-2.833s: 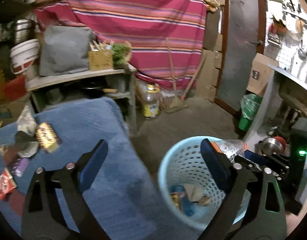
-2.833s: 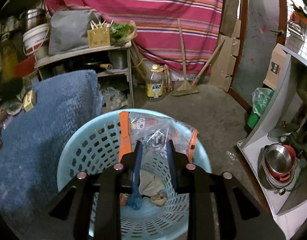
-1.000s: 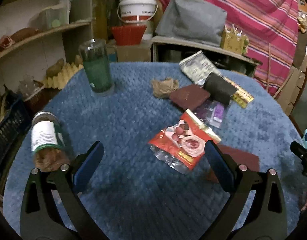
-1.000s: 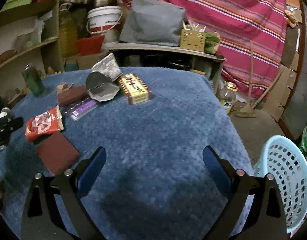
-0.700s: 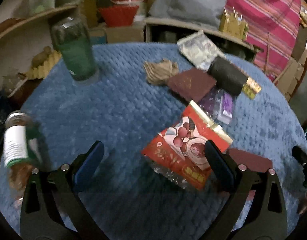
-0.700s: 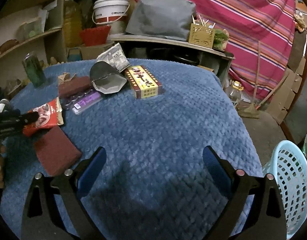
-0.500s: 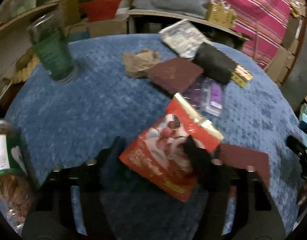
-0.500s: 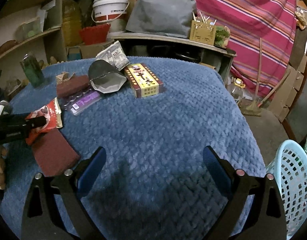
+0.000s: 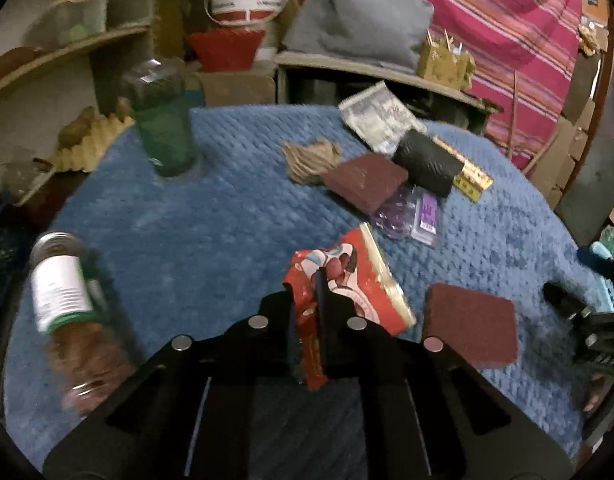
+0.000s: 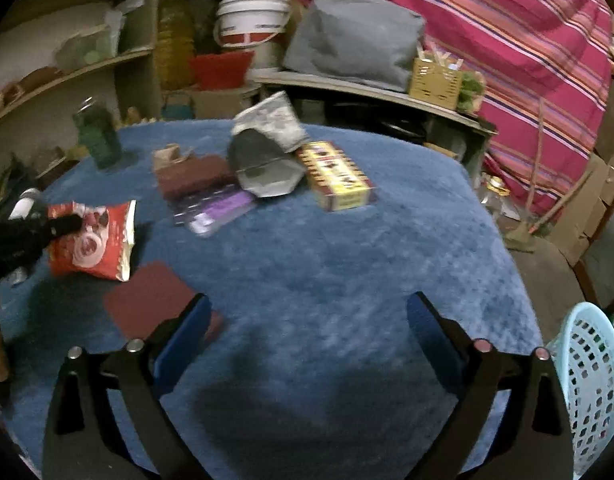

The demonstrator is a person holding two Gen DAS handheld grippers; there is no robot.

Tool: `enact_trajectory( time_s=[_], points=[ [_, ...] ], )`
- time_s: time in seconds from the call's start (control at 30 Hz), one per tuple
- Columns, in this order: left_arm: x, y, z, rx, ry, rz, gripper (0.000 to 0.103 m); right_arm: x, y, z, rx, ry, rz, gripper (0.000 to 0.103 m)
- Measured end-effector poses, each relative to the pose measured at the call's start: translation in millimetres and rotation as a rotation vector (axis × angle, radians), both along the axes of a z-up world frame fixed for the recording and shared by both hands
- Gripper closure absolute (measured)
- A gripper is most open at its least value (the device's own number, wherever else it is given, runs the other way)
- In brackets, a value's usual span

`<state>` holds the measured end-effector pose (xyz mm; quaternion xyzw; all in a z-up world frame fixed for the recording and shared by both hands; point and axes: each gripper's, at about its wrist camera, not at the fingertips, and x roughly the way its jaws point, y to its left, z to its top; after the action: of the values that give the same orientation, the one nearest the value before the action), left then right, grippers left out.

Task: Collect trash
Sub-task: 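Grasp the red snack wrapper with the left tool while the right tool grasps the brown scouring pad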

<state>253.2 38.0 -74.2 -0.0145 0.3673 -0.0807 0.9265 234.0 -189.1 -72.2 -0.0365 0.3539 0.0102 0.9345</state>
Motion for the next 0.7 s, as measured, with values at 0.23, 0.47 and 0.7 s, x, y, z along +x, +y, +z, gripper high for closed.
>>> enact_trajectory(
  time_s=[0.23,0.47,0.7],
  points=[
    [-30,28,17,-0.003,-0.038,0.037,0.097,-2,47,-9,-0.006,0.037,0.118,0.005],
    [-46,49,16,-0.021,-0.041,0.082,0.097,1,68,-33,-0.062,0.118,0.161,0.005],
    [-47,53,13,-0.051,-0.036,0.095,0.097,18,63,-35,-0.009,0.162,0.177,0.005]
  ],
)
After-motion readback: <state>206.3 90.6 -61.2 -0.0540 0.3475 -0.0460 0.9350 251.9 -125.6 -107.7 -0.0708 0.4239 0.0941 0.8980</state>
